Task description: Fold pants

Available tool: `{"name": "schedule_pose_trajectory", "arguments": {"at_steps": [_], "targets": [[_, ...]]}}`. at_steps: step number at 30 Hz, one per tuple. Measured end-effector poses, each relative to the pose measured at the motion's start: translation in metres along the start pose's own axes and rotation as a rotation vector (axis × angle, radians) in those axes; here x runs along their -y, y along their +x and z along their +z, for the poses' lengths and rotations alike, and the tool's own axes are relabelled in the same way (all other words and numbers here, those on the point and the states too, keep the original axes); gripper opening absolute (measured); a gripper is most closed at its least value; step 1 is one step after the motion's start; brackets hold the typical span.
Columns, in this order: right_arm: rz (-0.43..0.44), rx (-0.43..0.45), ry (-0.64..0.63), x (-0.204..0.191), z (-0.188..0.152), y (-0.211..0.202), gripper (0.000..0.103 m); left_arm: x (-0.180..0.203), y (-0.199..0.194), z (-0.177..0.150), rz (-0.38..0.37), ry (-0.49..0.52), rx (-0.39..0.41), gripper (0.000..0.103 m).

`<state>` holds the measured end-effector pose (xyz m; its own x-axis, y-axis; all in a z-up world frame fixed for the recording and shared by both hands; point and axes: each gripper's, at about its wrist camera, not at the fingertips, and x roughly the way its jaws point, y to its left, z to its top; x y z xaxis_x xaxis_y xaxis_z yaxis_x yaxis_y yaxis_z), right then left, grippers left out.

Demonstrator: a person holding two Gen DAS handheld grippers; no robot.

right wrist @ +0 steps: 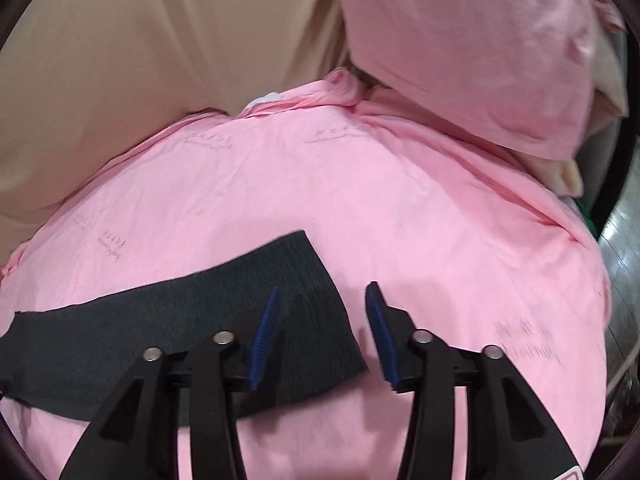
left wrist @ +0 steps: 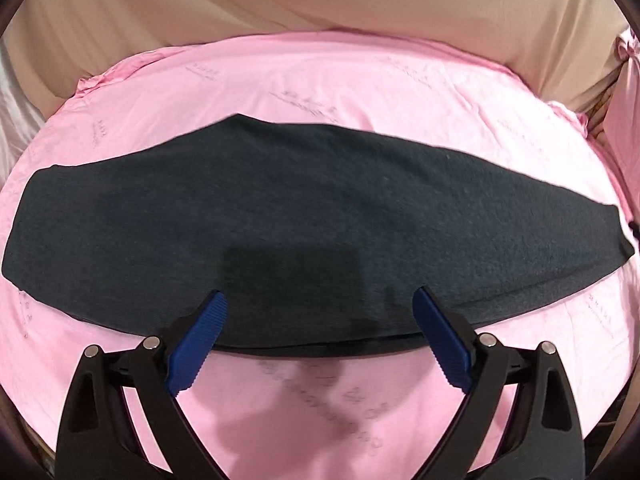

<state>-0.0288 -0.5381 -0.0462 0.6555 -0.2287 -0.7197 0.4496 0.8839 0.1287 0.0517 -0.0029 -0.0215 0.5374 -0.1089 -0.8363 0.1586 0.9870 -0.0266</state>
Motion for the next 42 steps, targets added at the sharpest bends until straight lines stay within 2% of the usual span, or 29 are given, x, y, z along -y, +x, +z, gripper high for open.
{"name": "schedule_pose_trajectory", "arguments": {"at_steps": [1, 3, 4, 5, 6, 8, 10, 11, 14, 16, 21, 25, 26, 28, 29, 30, 31, 32, 34, 35, 36, 38, 40, 42], "targets": [[-0.005, -0.013, -0.035, -0.001, 0.006, 0.013, 0.058, 0.005, 0.002, -0.001, 0.008, 0.007, -0.003, 0.092], [-0.012, -0.053, -0.095, -0.018, 0.011, 0.037, 0.057, 0.014, 0.005, -0.001, 0.027, 0.022, -0.014, 0.092], [0.006, -0.072, -0.112, -0.012, 0.011, 0.042, 0.028, 0.017, 0.007, -0.001, 0.036, 0.026, -0.019, 0.092], [0.014, -0.084, -0.118, -0.014, 0.013, 0.045, 0.006, 0.020, 0.008, -0.001, 0.043, 0.030, -0.024, 0.092], [0.011, -0.061, -0.123, -0.002, 0.017, 0.039, 0.006, 0.023, 0.011, -0.001, 0.054, 0.041, -0.032, 0.092], [0.003, -0.021, -0.124, -0.003, 0.020, 0.037, 0.006, 0.027, 0.014, -0.002, 0.075, 0.055, -0.041, 0.092], [0.019, -0.079, -0.096, 0.003, 0.018, 0.057, 0.007, 0.031, 0.022, -0.004, 0.100, 0.070, -0.068, 0.092], [0.033, -0.059, -0.084, 0.011, 0.017, 0.051, 0.008, 0.032, 0.025, -0.004, 0.100, 0.070, -0.079, 0.092], [0.008, 0.016, -0.024, 0.019, 0.010, 0.019, 0.021, 0.032, 0.028, -0.004, 0.104, 0.062, -0.085, 0.092], [0.042, 0.033, 0.043, 0.037, -0.001, -0.007, 0.029, 0.030, 0.026, -0.003, 0.098, 0.054, -0.081, 0.092], [0.103, -0.016, 0.145, 0.059, -0.039, -0.024, 0.030, 0.030, 0.021, -0.003, 0.074, 0.037, -0.067, 0.092], [0.116, -0.060, 0.146, 0.050, -0.049, -0.016, 0.046, 0.044, 0.012, -0.004, 0.030, 0.047, -0.043, 0.092], [0.123, -0.062, 0.144, 0.048, -0.050, -0.016, 0.047, 0.049, 0.010, -0.006, 0.022, 0.056, -0.037, 0.092], [0.115, -0.056, 0.117, 0.039, -0.047, -0.010, 0.047, 0.056, 0.007, -0.009, 0.010, 0.073, -0.036, 0.092], [0.100, -0.062, 0.090, 0.034, -0.046, -0.006, 0.044, 0.057, 0.005, -0.010, 0.008, 0.077, -0.036, 0.092], [0.106, -0.073, 0.076, 0.031, -0.045, -0.004, 0.021, 0.058, 0.004, -0.011, 0.006, 0.081, -0.036, 0.092], [0.117, -0.075, 0.069, 0.030, -0.044, -0.004, 0.010, 0.058, 0.003, -0.012, 0.007, 0.082, -0.036, 0.092], [0.098, -0.056, 0.060, 0.029, -0.041, -0.011, 0.010, 0.056, 0.002, -0.013, 0.014, 0.077, -0.035, 0.092], [0.121, -0.020, 0.067, 0.034, -0.040, -0.022, 0.010, 0.051, 0.000, -0.013, 0.021, 0.066, -0.035, 0.092], [0.124, -0.027, 0.080, 0.038, -0.040, -0.020, 0.010, 0.050, -0.001, -0.013, 0.023, 0.062, -0.035, 0.092], [0.111, -0.073, 0.088, 0.042, -0.044, -0.008, 0.010, 0.047, -0.001, -0.013, 0.025, 0.054, -0.035, 0.092], [0.135, -0.077, 0.110, 0.048, -0.047, -0.009, 0.013, 0.045, 0.000, -0.014, 0.025, 0.048, -0.039, 0.092], [0.128, -0.046, 0.141, 0.051, -0.048, -0.020, 0.026, 0.044, 0.001, -0.014, 0.024, 0.044, -0.041, 0.092], [0.146, -0.044, 0.177, 0.056, -0.051, -0.023, 0.031, 0.046, 0.000, -0.014, 0.013, 0.049, -0.037, 0.092]]}}
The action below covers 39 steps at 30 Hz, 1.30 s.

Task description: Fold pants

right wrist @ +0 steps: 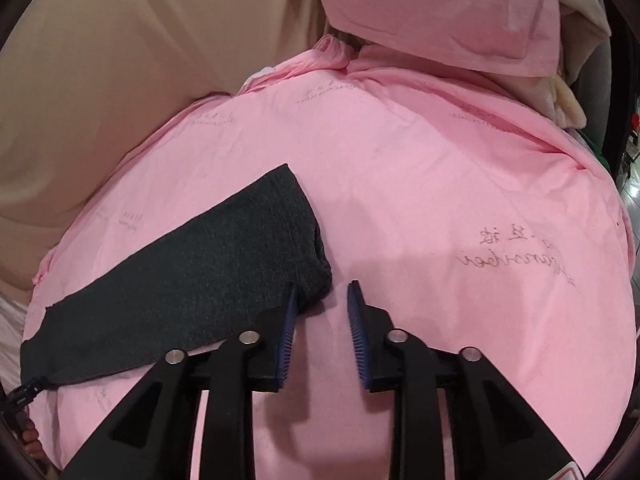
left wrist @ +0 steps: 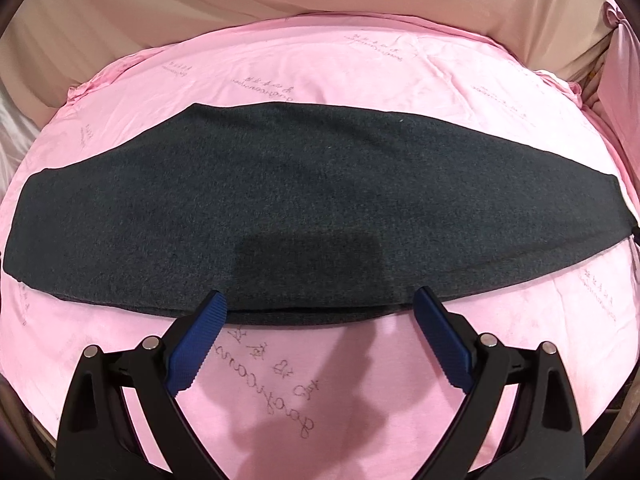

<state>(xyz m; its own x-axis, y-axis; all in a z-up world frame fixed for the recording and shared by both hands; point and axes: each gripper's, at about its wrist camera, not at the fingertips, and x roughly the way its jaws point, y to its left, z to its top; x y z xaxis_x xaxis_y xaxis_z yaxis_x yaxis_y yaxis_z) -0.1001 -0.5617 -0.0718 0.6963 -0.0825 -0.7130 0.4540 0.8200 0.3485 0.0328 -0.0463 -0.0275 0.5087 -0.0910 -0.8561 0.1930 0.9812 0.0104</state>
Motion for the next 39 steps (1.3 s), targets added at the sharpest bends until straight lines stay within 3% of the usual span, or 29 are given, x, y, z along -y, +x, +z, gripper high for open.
{"name": "schedule_pose_trajectory", "arguments": {"at_steps": [3, 6, 10, 14, 16, 22, 26, 28, 33, 35, 36, 39], "targets": [[0.040, -0.021, 0.052, 0.006, -0.002, 0.006, 0.034, 0.003, 0.000, 0.000, -0.008, 0.011, 0.003, 0.093], [0.093, -0.014, 0.087, 0.006, 0.001, 0.008, 0.049, 0.005, 0.001, 0.000, -0.019, 0.009, 0.002, 0.093], [0.094, -0.016, 0.095, -0.003, 0.007, 0.015, 0.050, 0.002, -0.002, 0.000, -0.028, 0.003, 0.012, 0.093], [0.058, -0.009, 0.131, -0.003, 0.008, 0.024, 0.030, -0.009, -0.001, 0.003, -0.037, -0.028, 0.017, 0.093], [0.061, -0.010, 0.163, 0.002, 0.008, 0.027, 0.013, -0.014, 0.001, 0.006, -0.046, -0.049, 0.022, 0.093], [0.038, 0.004, 0.168, 0.002, 0.005, 0.029, 0.012, -0.014, 0.026, -0.001, -0.064, 0.008, -0.064, 0.092], [0.012, 0.014, 0.151, -0.002, 0.004, 0.025, 0.016, -0.011, 0.020, -0.013, -0.062, 0.080, -0.050, 0.092], [0.013, 0.010, 0.149, -0.001, 0.003, 0.026, 0.019, -0.019, 0.012, -0.014, -0.090, 0.059, -0.040, 0.092], [0.043, 0.013, 0.192, 0.003, 0.004, 0.028, 0.023, -0.031, -0.020, 0.010, -0.156, -0.016, 0.068, 0.092], [0.033, 0.018, 0.190, 0.002, 0.005, 0.029, 0.019, -0.026, -0.023, 0.021, -0.143, -0.012, 0.096, 0.093], [0.027, 0.020, 0.192, 0.002, 0.005, 0.028, 0.012, -0.023, -0.023, 0.025, -0.128, -0.009, 0.100, 0.093], [0.043, 0.057, 0.193, -0.005, 0.007, 0.015, 0.010, -0.015, -0.018, 0.030, -0.116, -0.007, 0.088, 0.093]]}}
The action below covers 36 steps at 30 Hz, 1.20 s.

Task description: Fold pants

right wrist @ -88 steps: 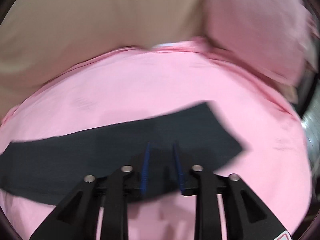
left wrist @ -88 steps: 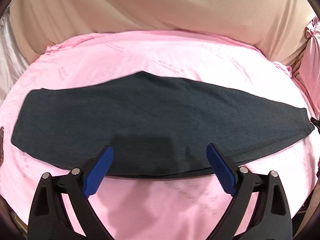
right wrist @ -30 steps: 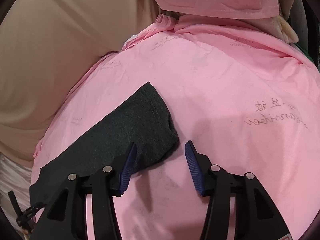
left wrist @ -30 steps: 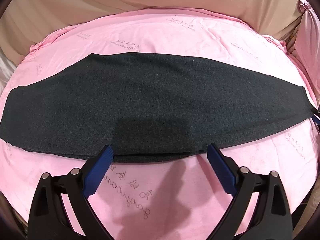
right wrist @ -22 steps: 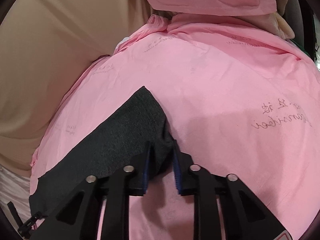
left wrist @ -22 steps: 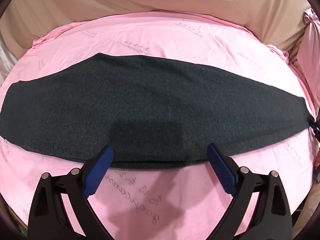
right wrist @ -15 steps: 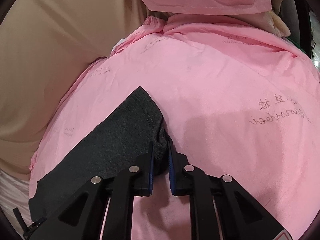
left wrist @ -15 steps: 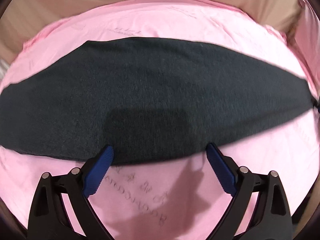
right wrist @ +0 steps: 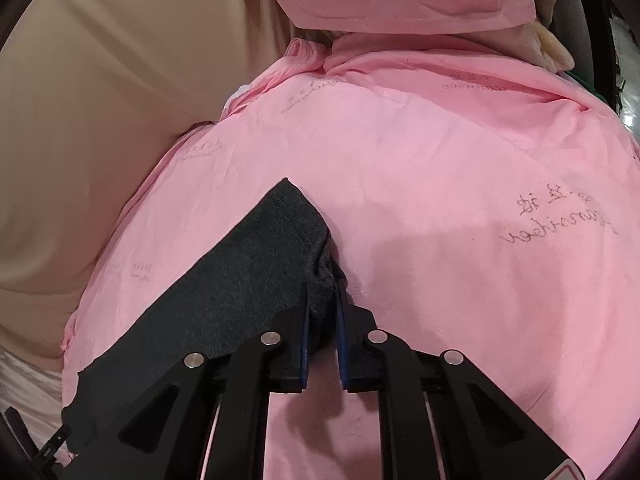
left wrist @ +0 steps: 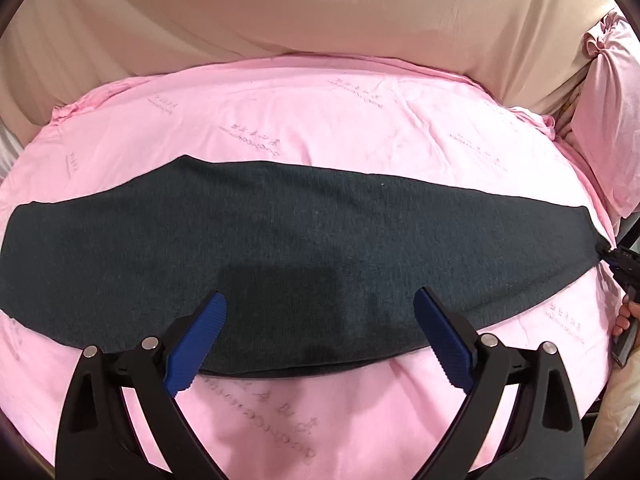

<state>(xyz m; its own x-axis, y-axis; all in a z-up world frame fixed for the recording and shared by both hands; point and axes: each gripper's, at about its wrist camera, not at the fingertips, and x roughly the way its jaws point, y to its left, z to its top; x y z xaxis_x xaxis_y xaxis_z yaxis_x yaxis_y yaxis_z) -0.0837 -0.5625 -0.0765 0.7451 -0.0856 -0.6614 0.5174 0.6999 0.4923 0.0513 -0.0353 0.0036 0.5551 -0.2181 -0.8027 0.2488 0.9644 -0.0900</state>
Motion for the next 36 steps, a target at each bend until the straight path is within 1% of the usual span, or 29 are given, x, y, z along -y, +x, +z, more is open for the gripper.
{"name": "schedule_pose_trajectory", "arguments": {"at_steps": [2, 6, 10, 11, 17, 20, 23, 29, 32, 36], "targets": [[0.037, 0.035, -0.009, -0.013, 0.002, -0.017, 0.010, 0.003, 0.004, -0.002, -0.018, -0.001, -0.019, 0.093], [0.132, 0.082, -0.048, -0.057, 0.009, -0.051, 0.010, 0.009, 0.011, -0.007, -0.021, 0.015, -0.039, 0.093], [0.208, 0.105, -0.137, -0.121, 0.009, -0.075, 0.010, 0.005, 0.014, -0.013, -0.035, 0.009, -0.052, 0.093], [0.238, 0.107, -0.167, -0.141, 0.007, -0.081, 0.010, 0.003, 0.013, -0.013, -0.038, 0.006, -0.051, 0.093], [0.367, 0.080, -0.319, -0.246, -0.010, -0.088, 0.010, -0.020, 0.000, -0.019, -0.052, -0.019, -0.030, 0.093], [0.426, 0.045, -0.402, -0.302, -0.032, -0.083, 0.010, -0.039, -0.010, -0.020, -0.035, -0.036, -0.002, 0.093], [0.466, 0.001, -0.477, -0.350, -0.057, -0.072, 0.010, -0.056, -0.017, -0.022, -0.015, -0.056, 0.017, 0.093], [0.514, -0.116, -0.598, -0.425, -0.119, -0.038, 0.010, -0.092, -0.027, -0.027, 0.057, -0.090, 0.047, 0.093], [0.510, -0.173, -0.652, -0.445, -0.151, -0.018, 0.010, -0.105, -0.027, -0.029, 0.076, -0.092, 0.043, 0.093], [0.492, -0.236, -0.692, -0.460, -0.185, 0.000, 0.010, -0.108, -0.031, -0.033, 0.065, -0.080, 0.051, 0.093]]}}
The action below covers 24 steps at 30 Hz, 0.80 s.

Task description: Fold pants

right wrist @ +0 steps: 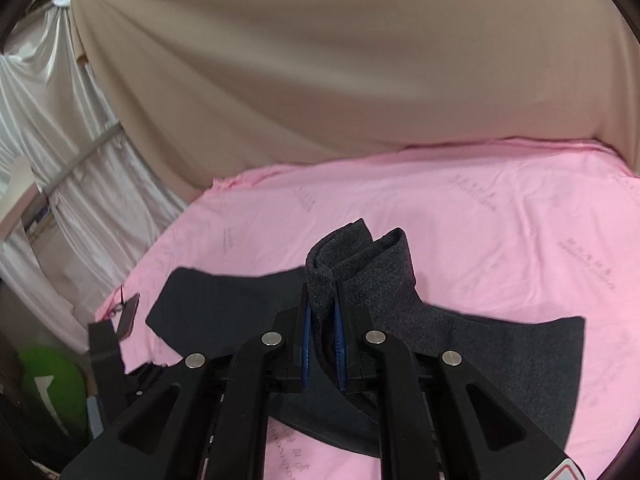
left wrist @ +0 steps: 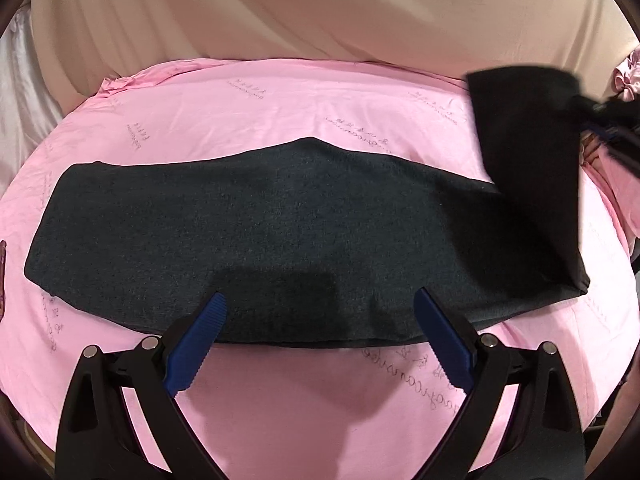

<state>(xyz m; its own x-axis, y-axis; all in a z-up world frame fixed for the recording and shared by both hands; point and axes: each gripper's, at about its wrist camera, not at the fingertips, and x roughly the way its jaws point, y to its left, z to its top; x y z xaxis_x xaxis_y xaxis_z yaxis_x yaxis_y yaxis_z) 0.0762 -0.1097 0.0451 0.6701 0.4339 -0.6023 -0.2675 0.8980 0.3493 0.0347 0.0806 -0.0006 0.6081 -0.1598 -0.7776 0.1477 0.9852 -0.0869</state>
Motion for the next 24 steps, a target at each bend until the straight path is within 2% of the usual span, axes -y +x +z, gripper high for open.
{"name": "schedule_pose_trajectory", "arguments": {"at_steps": [4, 10, 12, 14, 16, 19, 23, 24], "targets": [[-0.022, -0.019, 0.015, 0.006, -0.011, 0.006, 0.010, 0.007, -0.002, -0.001, -0.037, 0.013, 0.004, 0.093], [-0.058, -0.008, 0.041, 0.022, -0.012, -0.008, 0.010, 0.062, -0.002, 0.019, -0.133, 0.116, 0.044, 0.097], [-0.039, -0.039, 0.011, 0.020, -0.011, -0.006, 0.011, 0.081, 0.001, 0.021, -0.164, 0.147, 0.049, 0.097], [-0.008, -0.089, -0.021, 0.018, -0.014, 0.005, 0.016, 0.091, 0.009, 0.019, -0.188, 0.153, 0.029, 0.097], [-0.003, -0.116, -0.051, 0.022, -0.019, 0.005, 0.034, 0.095, 0.018, 0.015, -0.201, 0.147, 0.000, 0.097], [-0.062, -0.065, -0.039, 0.049, -0.036, -0.024, 0.040, 0.091, 0.037, 0.010, -0.153, 0.126, -0.049, 0.097], [-0.280, -0.010, 0.113, 0.122, -0.081, -0.077, 0.041, 0.069, 0.051, 0.012, -0.115, 0.051, -0.081, 0.097], [-0.298, -0.016, 0.159, 0.138, -0.093, -0.085, 0.042, 0.063, 0.054, 0.014, -0.115, 0.028, -0.084, 0.097]]}}
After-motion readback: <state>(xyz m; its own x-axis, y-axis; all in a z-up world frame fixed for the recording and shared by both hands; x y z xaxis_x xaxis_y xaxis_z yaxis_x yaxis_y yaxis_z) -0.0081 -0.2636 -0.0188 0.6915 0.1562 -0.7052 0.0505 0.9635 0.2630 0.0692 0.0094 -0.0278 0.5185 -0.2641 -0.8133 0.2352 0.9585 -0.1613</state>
